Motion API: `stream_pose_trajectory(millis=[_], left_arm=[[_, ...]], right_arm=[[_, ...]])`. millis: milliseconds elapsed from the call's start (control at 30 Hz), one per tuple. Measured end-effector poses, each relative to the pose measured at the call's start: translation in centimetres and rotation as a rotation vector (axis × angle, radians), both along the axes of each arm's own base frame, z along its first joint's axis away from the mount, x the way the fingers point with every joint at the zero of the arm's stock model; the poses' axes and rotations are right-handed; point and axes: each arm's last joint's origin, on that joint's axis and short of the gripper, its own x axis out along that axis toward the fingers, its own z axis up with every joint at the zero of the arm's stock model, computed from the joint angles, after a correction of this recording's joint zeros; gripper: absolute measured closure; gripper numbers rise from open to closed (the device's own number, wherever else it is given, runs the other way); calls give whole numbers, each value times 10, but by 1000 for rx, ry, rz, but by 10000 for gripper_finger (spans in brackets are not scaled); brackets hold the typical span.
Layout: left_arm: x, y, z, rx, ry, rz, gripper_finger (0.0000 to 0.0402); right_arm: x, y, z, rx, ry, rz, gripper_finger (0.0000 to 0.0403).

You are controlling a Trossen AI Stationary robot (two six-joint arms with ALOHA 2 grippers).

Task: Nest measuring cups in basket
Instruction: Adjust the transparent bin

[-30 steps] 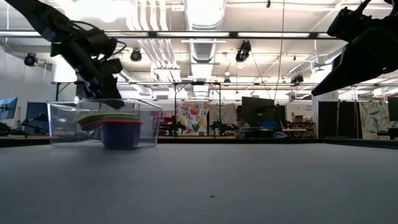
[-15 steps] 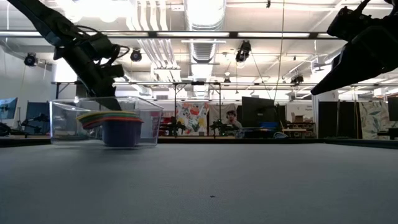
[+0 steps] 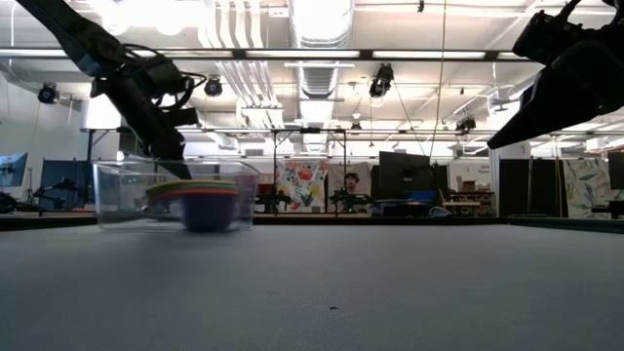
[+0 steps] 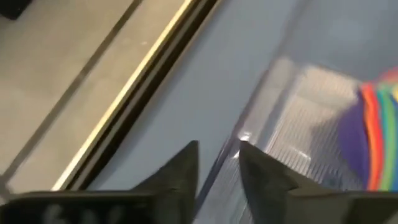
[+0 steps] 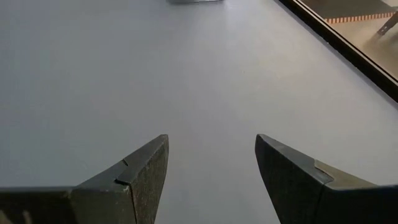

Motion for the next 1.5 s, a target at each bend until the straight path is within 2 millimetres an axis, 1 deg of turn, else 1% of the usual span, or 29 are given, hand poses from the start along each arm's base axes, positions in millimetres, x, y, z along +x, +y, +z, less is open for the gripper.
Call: stream_pose_trajectory(millis=[100,167,333,433,500,600,733,867,967,1033,1133,1200,1333,1400,1500], left_arm=[[0,2,4,17,11,17,369],[2,4,10,33,-5,15,391],[5,9,23,92,-9,1,377],[8,12,30,123,-15,-20,392],[9,15,29,114,-8,-24,399],[12,19,23,93,19,-34,399],[16,24,16,18,55,-57,401],[20,28,30,42,8,-51,401],[23,26,46,34,-76,-69,401],[26,19,55,11,-144,-105,402],[33,2,57,-31,-174,-169,402],[40,-13,55,-48,-176,-221,402],[56,-48,44,-109,-165,-347,402],[63,-64,43,-127,-173,-402,402],[72,-85,39,-114,-137,-429,402]], right_arm=[[0,0,0,-1,1,1,172],[0,0,0,-4,3,2,172],[0,0,0,-6,4,3,172],[0,0,0,-5,4,4,172],[0,0,0,-5,4,3,172],[0,0,0,-5,4,4,172],[0,0,0,-5,4,4,172],[0,0,0,-6,5,4,172],[-1,0,-1,-10,10,5,172],[-1,-1,-2,-16,16,8,172],[-3,-1,-6,-25,29,11,172],[-4,-2,-8,-29,34,11,172],[-4,-2,-10,-31,39,11,172],[-4,-2,-9,-30,38,10,172],[-4,-2,-9,-29,37,10,172]])
